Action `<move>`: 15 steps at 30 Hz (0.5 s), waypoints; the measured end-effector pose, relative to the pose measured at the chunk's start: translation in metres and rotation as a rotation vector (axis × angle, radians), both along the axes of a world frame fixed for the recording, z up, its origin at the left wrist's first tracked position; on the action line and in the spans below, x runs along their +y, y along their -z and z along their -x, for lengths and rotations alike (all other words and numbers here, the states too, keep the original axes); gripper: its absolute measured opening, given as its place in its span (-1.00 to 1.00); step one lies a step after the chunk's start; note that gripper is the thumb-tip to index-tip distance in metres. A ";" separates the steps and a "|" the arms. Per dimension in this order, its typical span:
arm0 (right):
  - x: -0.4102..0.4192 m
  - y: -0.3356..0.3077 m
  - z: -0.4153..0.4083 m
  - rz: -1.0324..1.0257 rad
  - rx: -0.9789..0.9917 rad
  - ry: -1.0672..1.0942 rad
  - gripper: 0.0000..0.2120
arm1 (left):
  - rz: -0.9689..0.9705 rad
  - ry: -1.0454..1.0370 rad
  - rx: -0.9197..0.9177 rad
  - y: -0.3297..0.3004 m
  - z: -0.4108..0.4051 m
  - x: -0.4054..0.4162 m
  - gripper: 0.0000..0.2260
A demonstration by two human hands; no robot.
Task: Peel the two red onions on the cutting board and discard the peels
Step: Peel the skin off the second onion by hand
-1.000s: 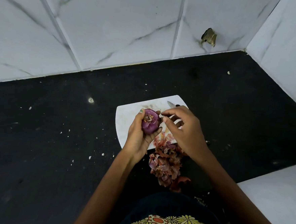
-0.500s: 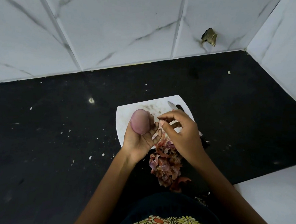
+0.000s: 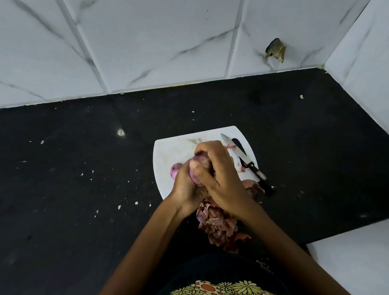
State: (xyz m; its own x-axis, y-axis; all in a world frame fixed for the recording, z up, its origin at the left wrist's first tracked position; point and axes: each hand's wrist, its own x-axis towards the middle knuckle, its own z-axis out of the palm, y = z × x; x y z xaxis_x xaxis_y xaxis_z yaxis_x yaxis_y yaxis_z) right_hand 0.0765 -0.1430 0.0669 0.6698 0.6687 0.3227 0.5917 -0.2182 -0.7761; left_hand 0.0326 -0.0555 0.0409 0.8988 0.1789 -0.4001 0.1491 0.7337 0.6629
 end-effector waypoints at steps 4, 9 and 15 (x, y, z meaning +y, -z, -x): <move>0.009 -0.004 -0.008 -0.148 0.299 0.089 -0.73 | -0.044 0.051 0.054 -0.001 0.001 -0.004 -0.67; -0.001 0.001 -0.021 -0.090 0.495 -0.037 -0.72 | 0.249 0.055 0.225 0.002 -0.005 0.000 -0.64; -0.017 0.003 -0.013 -0.080 0.661 -0.259 -0.40 | 0.442 0.085 0.263 0.000 0.001 0.006 -0.57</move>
